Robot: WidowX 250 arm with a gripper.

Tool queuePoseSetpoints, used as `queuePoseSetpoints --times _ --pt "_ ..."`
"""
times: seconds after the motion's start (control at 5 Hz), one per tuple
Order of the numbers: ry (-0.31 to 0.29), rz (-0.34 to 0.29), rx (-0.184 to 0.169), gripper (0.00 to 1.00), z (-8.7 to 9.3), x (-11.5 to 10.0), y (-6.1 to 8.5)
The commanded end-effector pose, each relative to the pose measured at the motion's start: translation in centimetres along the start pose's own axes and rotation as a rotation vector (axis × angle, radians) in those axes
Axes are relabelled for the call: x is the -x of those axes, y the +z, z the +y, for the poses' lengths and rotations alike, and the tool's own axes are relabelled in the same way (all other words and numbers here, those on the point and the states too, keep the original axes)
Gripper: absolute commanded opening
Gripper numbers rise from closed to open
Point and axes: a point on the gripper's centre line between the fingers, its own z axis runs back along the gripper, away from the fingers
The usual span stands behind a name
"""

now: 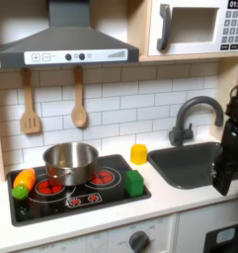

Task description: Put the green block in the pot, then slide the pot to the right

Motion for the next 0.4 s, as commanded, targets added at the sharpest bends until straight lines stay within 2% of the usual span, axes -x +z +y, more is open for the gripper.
queuePoseSetpoints --times 0.0,0.2 --pt "0.019 -0.004 -0.019 1.00 1.4 -2.5 -0.7" --pt "0.030 -0.017 -0.030 1.00 2.0 -4.0 -0.8"
